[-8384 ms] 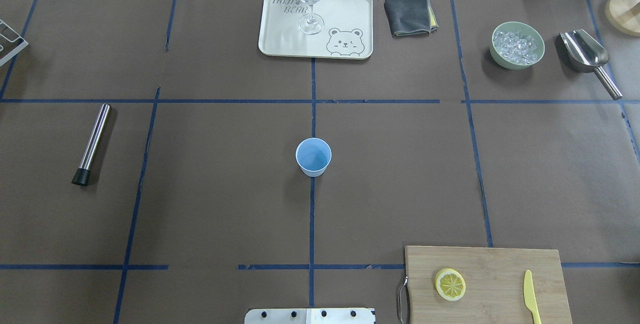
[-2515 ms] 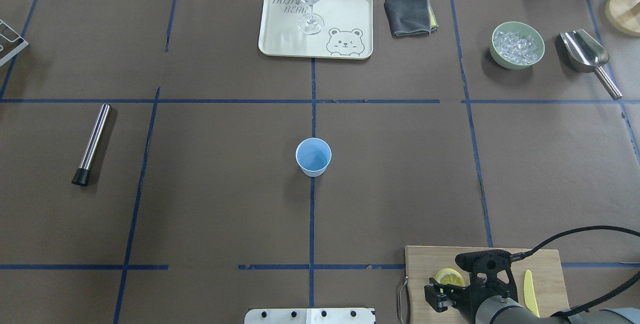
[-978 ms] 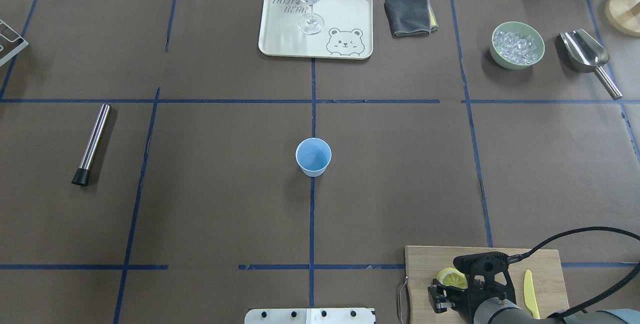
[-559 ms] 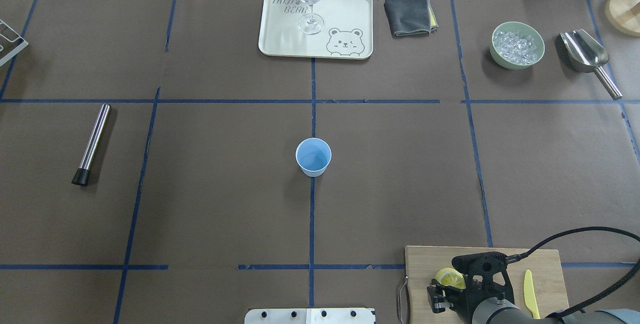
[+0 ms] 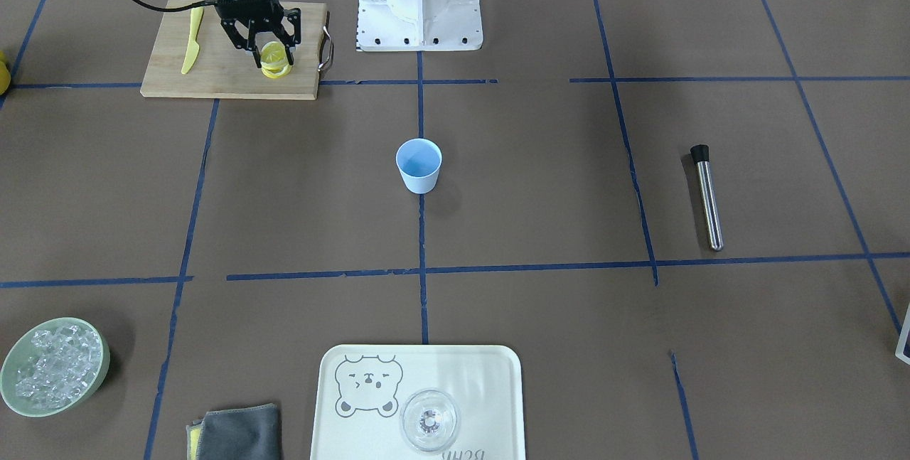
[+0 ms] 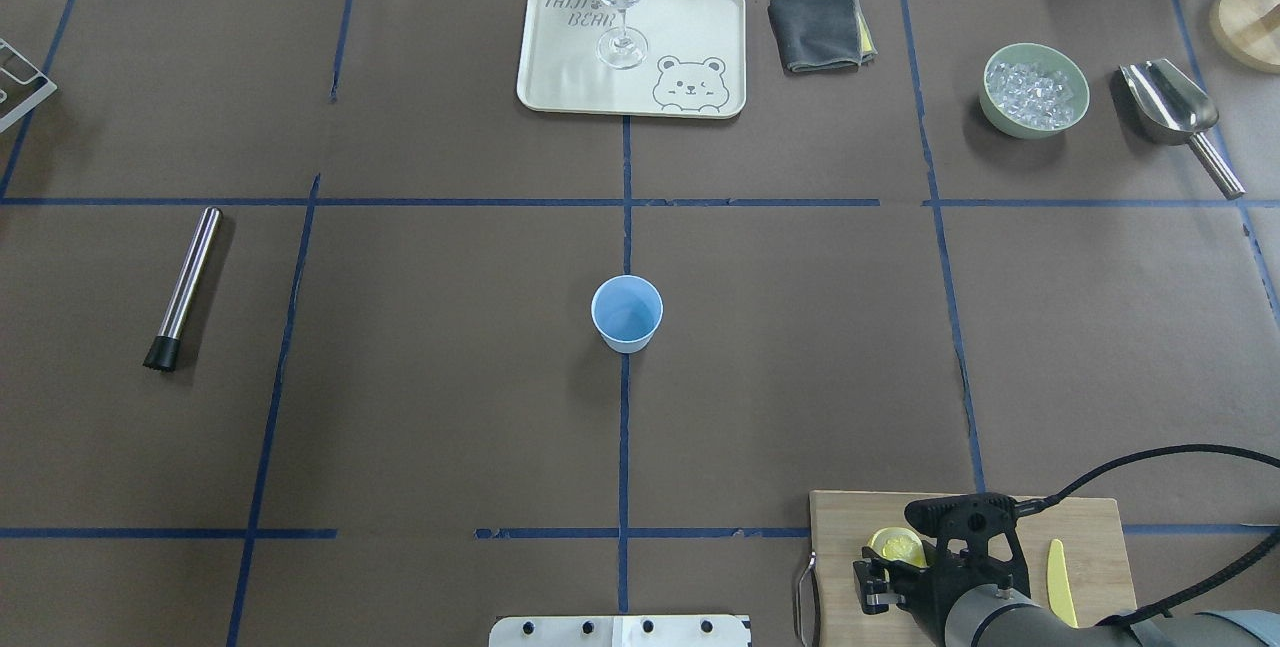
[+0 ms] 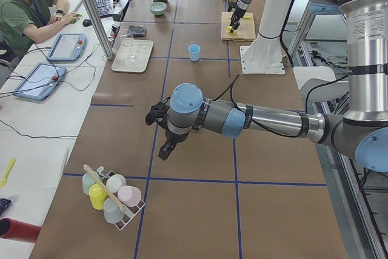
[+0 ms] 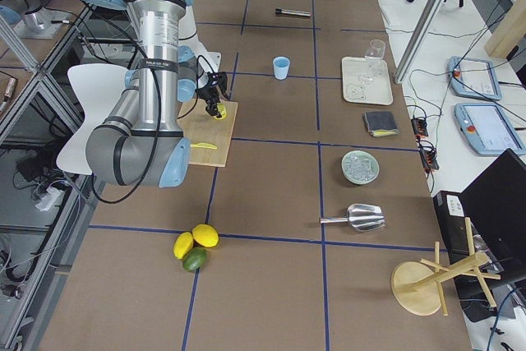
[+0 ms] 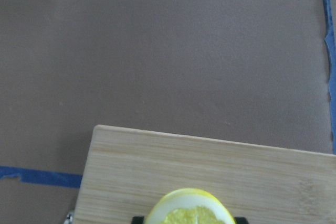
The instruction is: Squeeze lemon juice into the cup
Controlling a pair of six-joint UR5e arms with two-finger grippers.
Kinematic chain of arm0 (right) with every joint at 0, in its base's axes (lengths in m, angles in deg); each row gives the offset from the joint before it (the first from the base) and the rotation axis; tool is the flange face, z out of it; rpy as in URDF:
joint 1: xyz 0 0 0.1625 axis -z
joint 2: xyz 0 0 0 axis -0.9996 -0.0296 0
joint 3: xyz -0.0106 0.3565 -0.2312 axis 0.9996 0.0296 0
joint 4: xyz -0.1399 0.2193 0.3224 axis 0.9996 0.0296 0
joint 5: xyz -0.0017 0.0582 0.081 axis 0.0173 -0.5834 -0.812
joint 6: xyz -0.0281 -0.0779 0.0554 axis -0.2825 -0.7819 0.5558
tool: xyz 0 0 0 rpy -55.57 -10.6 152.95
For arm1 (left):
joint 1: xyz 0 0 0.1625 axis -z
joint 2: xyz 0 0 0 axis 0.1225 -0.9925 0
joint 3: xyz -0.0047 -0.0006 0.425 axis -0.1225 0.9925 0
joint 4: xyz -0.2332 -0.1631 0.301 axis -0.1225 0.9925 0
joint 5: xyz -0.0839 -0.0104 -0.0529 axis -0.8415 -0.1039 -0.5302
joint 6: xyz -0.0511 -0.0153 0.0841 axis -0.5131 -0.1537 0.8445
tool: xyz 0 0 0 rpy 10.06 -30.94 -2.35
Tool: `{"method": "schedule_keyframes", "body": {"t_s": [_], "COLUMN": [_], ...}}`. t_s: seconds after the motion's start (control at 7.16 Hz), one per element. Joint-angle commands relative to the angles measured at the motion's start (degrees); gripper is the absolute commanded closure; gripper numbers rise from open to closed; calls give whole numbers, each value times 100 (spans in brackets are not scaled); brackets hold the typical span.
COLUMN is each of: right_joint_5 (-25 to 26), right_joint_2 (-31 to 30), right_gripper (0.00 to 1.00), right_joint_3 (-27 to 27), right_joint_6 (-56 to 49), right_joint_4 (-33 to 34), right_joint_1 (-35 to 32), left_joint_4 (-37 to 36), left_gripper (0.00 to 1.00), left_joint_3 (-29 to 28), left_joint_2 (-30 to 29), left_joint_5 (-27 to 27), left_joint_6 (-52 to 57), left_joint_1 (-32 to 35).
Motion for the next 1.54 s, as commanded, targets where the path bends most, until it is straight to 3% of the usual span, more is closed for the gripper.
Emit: {"method": "schedule_keyframes", "body": {"t_s": [0.0,0.28,0.7,0.98,1.4], "right_joint_5": [0,-9,-44,-621,-903], "right_joint_2": [0,-8,245,1181,2720], "right_gripper": [100,100,100,100,100], "right_joint_3": [-49,-303,-708,-665,-516], "right_joint_6": [0,-9,-26,-44,-298], "right_joint_4": [-2,33,664,1635,3018], "right_joint_1": [-121,-217,-323,-795,-1262], "left_joint_4": [2,2,2,2,-7], "left_gripper": [0,0,0,0,0], "left_joint_3": [0,0,-9,-9,-9], "left_joint_2": [0,-18,-18,-27,-35], "left_joint_5": [0,0,0,0,0], "left_joint_6": [0,0,0,0,0], "left_joint_1": [0,0,0,0,0]}}
